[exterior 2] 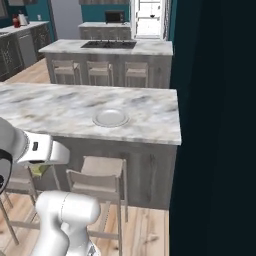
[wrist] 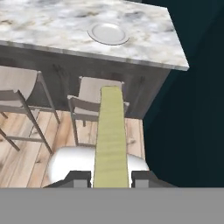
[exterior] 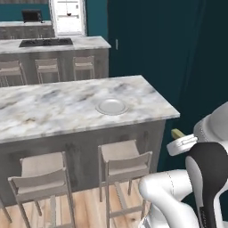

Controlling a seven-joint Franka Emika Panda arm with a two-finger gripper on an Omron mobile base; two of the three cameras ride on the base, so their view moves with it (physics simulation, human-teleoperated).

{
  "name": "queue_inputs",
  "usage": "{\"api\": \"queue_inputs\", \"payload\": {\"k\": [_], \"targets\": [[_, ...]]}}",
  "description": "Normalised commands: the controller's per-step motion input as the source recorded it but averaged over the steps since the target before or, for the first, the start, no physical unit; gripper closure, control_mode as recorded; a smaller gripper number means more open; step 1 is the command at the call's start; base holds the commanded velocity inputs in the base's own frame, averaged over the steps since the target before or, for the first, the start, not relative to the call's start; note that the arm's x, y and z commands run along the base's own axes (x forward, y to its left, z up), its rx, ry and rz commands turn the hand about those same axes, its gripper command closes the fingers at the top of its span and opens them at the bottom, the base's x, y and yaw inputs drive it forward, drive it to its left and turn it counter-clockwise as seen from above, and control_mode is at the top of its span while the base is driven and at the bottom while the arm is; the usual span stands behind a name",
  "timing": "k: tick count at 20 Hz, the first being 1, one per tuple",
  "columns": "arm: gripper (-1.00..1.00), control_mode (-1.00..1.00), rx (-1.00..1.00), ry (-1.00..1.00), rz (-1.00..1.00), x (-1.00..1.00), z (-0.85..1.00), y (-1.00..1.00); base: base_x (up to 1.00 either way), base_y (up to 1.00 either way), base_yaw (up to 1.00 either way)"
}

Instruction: Retrieve the butter from the fridge and place it on a plate on the dining table. Then retrieve the butter knife by the fridge and place it near the plate.

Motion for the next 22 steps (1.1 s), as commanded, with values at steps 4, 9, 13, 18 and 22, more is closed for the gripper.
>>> {"api": "queue_inputs", "payload": {"k": [4,9,13,18,22], "targets": [[1.0,1.0,0.0,0.0,0.0,0.0,0.0,0.0,0.76,-0.01,0.0],[1.0,1.0,0.0,0.0,0.0,0.0,0.0,0.0,0.54,0.04,0.0],[1.0,1.0,0.0,0.0,0.0,0.0,0.0,0.0,0.59,0.0,0.02],[1.0,1.0,0.0,0.0,0.0,0.0,0.0,0.0,0.26,0.0,0.0],[1.0,1.0,0.0,0.0,0.0,0.0,0.0,0.0,0.0,0.0,0.0]]}}
